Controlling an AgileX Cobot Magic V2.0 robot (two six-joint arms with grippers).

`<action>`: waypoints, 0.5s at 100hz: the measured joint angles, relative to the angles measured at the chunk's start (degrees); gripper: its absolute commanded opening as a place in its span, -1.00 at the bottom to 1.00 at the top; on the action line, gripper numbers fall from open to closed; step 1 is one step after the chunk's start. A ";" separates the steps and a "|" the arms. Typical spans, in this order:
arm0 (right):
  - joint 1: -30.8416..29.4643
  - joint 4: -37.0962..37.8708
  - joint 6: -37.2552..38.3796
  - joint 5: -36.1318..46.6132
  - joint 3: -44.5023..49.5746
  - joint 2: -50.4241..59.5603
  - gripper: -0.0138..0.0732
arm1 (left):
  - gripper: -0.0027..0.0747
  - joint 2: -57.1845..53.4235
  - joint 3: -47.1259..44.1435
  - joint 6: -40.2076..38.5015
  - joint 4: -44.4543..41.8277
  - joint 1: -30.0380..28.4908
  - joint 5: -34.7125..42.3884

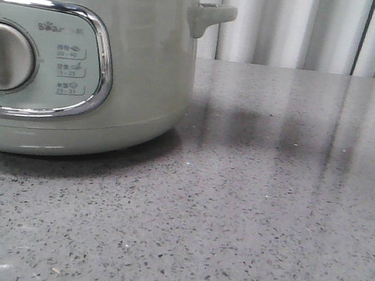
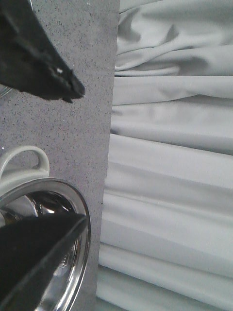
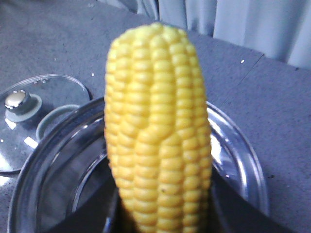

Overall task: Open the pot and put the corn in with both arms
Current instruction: 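Carry the corn over the open pot and lower it inside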

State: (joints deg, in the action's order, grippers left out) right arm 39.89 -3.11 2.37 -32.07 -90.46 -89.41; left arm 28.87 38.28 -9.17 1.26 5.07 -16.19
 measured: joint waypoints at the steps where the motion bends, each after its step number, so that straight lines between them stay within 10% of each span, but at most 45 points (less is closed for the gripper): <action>1: 0.12 0.00 0.00 0.00 0.00 -0.63 -0.57 | 0.26 0.00 0.00 0.00 0.00 0.10 0.00; 15: 0.23 0.00 0.00 0.10 0.00 -5.37 -0.38 | 0.26 0.00 0.00 0.00 0.00 0.09 0.00; 34: 0.23 0.00 0.00 0.73 -0.05 -6.71 0.50 | 0.26 0.00 0.00 0.00 0.00 0.09 0.00; 50: 0.23 0.00 0.00 -0.18 -0.05 -6.70 0.62 | 0.26 0.00 0.00 0.00 0.00 0.09 0.00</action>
State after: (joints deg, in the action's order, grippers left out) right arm 40.12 -3.11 2.37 -32.25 -90.51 -96.12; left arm 28.87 38.28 -9.17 1.26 5.15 -16.19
